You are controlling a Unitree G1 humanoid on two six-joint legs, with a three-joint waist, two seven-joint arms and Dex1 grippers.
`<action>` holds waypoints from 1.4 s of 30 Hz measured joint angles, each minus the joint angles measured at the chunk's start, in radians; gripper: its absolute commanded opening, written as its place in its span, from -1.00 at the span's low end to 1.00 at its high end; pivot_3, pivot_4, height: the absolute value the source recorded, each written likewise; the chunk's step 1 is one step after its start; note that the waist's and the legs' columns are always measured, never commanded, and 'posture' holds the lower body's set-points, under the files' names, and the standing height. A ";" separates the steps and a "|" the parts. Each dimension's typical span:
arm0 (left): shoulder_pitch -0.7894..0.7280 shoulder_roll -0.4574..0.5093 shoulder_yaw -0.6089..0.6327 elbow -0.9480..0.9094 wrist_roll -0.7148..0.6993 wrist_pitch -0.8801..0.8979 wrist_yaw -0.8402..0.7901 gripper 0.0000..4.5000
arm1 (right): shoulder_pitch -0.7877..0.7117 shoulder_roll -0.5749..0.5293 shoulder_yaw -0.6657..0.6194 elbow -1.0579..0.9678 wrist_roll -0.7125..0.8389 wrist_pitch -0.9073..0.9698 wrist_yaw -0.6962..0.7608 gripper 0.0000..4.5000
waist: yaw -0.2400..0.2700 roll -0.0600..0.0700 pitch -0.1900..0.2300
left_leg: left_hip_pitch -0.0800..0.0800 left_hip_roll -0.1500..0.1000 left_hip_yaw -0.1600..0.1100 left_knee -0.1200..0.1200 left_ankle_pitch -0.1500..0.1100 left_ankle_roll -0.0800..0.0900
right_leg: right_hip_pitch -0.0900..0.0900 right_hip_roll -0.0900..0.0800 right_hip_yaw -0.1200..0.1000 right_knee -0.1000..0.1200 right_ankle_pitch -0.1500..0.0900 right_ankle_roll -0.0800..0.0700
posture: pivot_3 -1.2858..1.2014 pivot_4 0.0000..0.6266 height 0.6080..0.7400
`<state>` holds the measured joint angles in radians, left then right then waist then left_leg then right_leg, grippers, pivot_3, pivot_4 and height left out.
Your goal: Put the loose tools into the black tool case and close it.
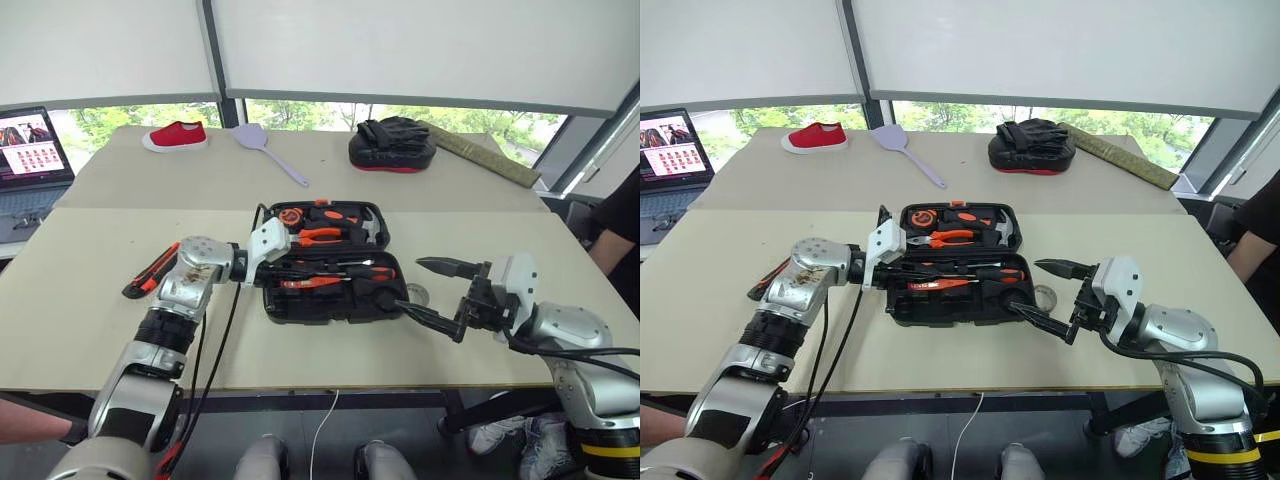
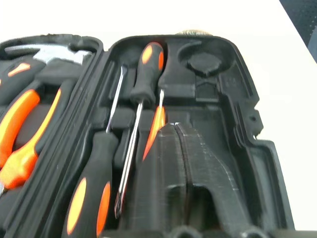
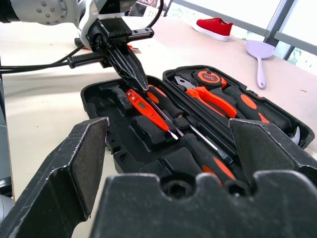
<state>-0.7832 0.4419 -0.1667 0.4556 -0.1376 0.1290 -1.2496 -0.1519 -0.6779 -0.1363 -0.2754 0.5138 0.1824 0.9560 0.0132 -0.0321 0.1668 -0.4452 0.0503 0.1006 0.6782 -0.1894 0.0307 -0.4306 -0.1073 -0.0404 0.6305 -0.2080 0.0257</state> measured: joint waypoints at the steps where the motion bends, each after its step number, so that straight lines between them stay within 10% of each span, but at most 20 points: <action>1: 0.000 -0.012 -0.003 0.008 0.004 -0.005 0.016 -0.98 | 0.000 0.003 0.001 -0.001 0.000 0.000 -0.002 1.00 | 0.000 0.000 0.000 | 0.000 0.000 0.000 0.000 0.000 0.000 | 0.000 0.000 0.000 0.000 0.000 0.000 | 0.03 -0.52 1.00; 42: 0.093 0.066 0.002 -0.089 -0.022 0.058 0.012 -0.98 | 0.019 0.007 0.004 -0.028 0.003 0.005 -0.020 1.00 | 0.009 0.001 0.000 | 0.005 0.000 -0.008 -0.001 0.000 0.000 | 0.005 -0.001 -0.001 -0.002 -0.002 0.003 | 0.03 -0.52 1.00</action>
<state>-0.6905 0.5078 -0.1644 0.3663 -0.1600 0.1873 -1.2373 -0.1331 -0.6708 -0.1326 -0.3037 0.5169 0.1870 0.9360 0.0220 -0.0314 0.1665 -0.4406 0.0502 0.0930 0.6777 -0.1895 0.0305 -0.4253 -0.1079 -0.0409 0.6286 -0.2101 0.0283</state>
